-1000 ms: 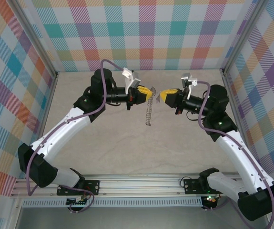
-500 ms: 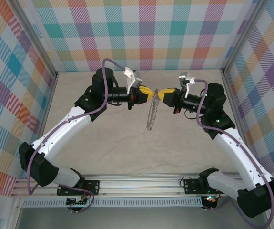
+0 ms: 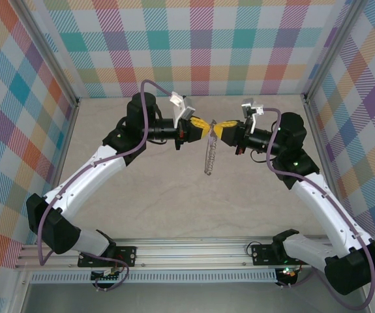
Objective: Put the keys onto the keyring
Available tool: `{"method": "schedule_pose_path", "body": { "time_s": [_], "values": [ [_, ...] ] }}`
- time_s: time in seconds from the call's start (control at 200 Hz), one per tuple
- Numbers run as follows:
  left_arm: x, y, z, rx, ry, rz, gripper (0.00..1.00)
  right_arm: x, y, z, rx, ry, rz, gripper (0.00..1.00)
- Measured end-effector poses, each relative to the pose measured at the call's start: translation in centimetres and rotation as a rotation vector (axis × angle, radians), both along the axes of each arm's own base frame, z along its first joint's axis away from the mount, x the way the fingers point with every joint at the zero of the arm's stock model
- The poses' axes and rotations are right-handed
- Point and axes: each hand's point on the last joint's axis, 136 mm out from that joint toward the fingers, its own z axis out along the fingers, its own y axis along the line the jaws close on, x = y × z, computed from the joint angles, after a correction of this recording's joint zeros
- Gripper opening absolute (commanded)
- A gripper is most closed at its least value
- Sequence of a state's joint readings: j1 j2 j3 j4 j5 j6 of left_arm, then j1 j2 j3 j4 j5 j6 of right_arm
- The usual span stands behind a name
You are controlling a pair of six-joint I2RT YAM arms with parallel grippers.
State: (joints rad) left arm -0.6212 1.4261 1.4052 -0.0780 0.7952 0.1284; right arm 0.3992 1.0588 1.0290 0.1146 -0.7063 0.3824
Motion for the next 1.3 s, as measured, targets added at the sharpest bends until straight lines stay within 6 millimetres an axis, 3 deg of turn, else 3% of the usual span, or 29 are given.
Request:
{"method": "schedule_pose_path", "body": {
  "time_s": [0.86,1.305],
  "values": [
    [0.7,0.1,0.1,-0.007,-0.021,0.038,0.00,1.3,-1.2,-1.7,-0.064,0.026,-0.119,0.00],
    [0.8,0.2,-0.2,-0.031,-0.029,0.060,0.00,0.8,-1.0,-2.1,-0.059,0.047,-0.076,0.00]
  ]
}}
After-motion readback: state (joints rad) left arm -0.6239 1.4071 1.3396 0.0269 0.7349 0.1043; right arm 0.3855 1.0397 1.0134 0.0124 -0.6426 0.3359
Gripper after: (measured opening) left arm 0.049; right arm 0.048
